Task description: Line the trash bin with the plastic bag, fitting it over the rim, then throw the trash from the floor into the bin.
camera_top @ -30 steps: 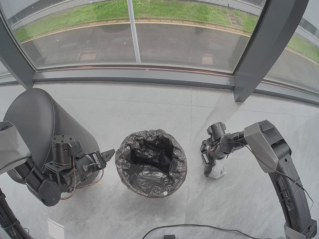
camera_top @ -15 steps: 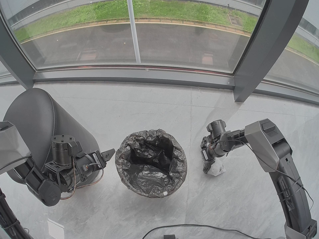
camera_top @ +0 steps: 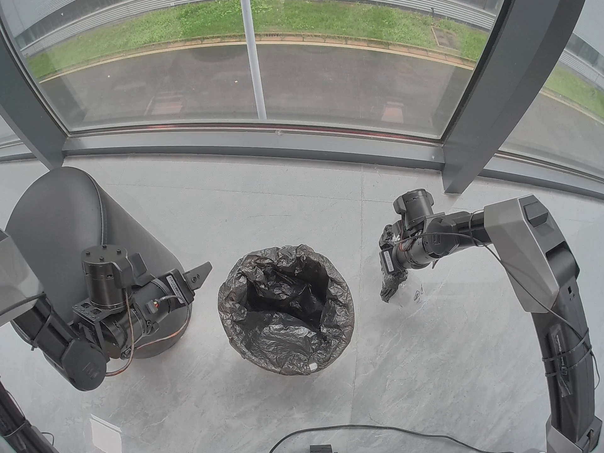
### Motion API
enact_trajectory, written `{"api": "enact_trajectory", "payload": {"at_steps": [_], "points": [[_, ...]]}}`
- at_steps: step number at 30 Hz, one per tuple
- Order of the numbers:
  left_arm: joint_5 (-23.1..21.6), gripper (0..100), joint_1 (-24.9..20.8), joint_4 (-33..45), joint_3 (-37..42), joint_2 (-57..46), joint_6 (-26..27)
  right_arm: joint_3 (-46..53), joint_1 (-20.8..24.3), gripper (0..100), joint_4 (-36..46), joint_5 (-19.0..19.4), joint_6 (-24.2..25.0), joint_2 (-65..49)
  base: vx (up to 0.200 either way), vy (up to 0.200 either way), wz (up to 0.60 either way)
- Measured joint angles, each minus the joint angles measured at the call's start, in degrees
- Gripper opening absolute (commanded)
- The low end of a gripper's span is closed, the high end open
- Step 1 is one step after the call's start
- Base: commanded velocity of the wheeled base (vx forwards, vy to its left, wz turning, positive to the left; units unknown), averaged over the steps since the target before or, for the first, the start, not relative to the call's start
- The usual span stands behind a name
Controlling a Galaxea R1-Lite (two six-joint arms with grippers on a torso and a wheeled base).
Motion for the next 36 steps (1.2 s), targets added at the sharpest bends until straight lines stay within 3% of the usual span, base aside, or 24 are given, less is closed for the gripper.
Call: {"api": "enact_trajectory", "payload": {"at_steps": [8,17,24,30,36], "points": [[1.3,100,-0.5,7.8,1.0,-13.1,1.2,3.4,1.3,0,0.0,-2.1,0.9,-6.8,0.000,0.000,0.00],[2.7,100,-0.6,36.9,0.0,-36.8,2.1,4.8,2.8,0,-0.1,-4.5,3.0,-12.8,0.000,0.000,0.00],[8.5,100,0.2,56.5,-1.1,-56.8,3.9,5.4,5.3,0,-0.1,-8.1,5.3,-17.0,0.000,0.000,0.00],[13.0,100,4.5,68.1,-0.3,-73.9,7.7,6.3,10.0,0,-0.1,-12.0,6.8,-21.7,0.000,0.000,0.00],[15.4,100,11.0,74.0,2.3,-89.7,14.0,7.1,16.3,0,0.0,-14.9,7.8,-27.0,0.000,0.000,0.00]]}}
